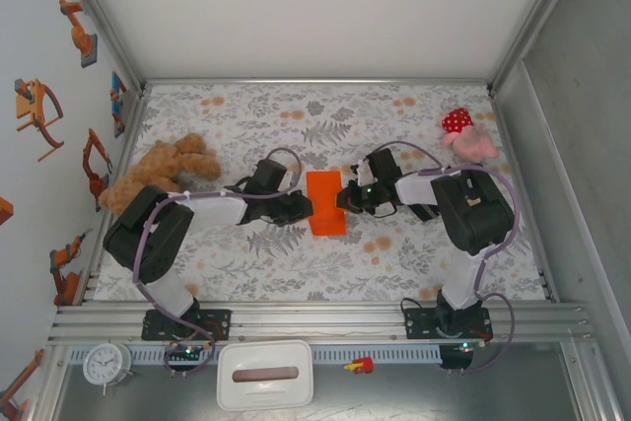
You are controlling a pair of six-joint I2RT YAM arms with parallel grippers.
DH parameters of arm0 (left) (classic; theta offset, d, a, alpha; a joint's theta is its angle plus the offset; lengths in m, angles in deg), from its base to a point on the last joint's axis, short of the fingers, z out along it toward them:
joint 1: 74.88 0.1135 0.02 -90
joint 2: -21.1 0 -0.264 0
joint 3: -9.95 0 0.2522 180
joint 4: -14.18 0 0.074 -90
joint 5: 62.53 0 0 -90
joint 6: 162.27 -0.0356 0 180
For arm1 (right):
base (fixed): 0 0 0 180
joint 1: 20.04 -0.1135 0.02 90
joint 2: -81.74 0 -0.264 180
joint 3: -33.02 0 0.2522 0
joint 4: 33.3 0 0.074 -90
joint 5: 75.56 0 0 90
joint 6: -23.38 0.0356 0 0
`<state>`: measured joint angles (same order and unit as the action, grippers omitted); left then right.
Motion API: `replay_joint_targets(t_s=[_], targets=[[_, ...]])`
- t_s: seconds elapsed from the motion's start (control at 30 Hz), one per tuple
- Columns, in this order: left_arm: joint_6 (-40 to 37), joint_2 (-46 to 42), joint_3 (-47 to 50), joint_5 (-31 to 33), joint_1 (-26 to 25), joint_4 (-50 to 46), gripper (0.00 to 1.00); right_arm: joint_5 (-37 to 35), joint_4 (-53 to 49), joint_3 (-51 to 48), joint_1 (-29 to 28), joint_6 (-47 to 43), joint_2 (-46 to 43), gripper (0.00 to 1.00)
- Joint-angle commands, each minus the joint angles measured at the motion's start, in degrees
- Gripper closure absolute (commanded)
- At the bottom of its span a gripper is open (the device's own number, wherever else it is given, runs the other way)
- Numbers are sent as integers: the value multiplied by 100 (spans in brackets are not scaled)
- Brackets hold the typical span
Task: Fold a paper plane with a square sheet of paper (pick it up from the middle)
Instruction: First fold the square sheet of paper in half at the center of the table.
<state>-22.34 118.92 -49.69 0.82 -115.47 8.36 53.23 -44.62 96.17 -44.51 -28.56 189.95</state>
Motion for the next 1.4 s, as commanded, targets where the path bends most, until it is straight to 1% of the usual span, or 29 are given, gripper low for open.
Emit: replay_joint_targets(t_s=[0.0, 0.1, 0.2, 0.27, 0.33, 0.37, 0.5, 0.57, 0.67, 0.77, 0.87, 0.97, 1.07, 1.2, 1.37], targets=[[371, 461, -262, -118, -183, 579, 84, -2200, -1441, -654, 231, -87, 864, 100], [532, 798, -364, -183, -211, 658, 85, -2191, -1409, -689, 231, -71, 874, 100], [433, 861, -359, -150, -215, 435, 85, -2191, -1401, -702, 230, -76, 868, 100], [189, 844, -333, -133, -207, 17, 85, -2182, -1403, -702, 229, -72, 869, 100], [-122, 811, -225, 32, -193, -513, 85, -2182, -1399, -701, 237, -90, 871, 100], [-206, 781, -124, 60, -174, -627, 85, -2187, -1404, -694, 239, -96, 873, 100], [-297, 358, 474, 93, 22, -765, 85, -2207, -1400, -708, 270, -115, 877, 100], [-348, 31, 606, 170, 102, -909, 85, -2226, -1404, -720, 279, -115, 878, 100], [-380, -415, 540, 222, 86, -1045, 85, -2235, -1396, -729, 292, -124, 892, 100], [-261, -602, 281, 199, -79, -820, 84, -2252, -1401, -733, 286, -124, 925, 100], [-294, -290, -158, 205, -300, -724, 84, -2255, -1370, -744, 293, -118, 939, 100], [-491, 277, -791, 270, -419, -1152, 85, -2244, -1344, -744, 291, -99, 973, 100], [-581, 625, -1061, 276, -508, -1269, 85, -2240, -1349, -755, 294, -100, 953, 100], [-531, 766, -810, 188, -520, -1215, 85, -2244, -1349, -763, 301, -97, 929, 100], [-401, 610, -168, 180, -522, -1130, 85, -2253, -1359, -742, 307, -112, 945, 100]])
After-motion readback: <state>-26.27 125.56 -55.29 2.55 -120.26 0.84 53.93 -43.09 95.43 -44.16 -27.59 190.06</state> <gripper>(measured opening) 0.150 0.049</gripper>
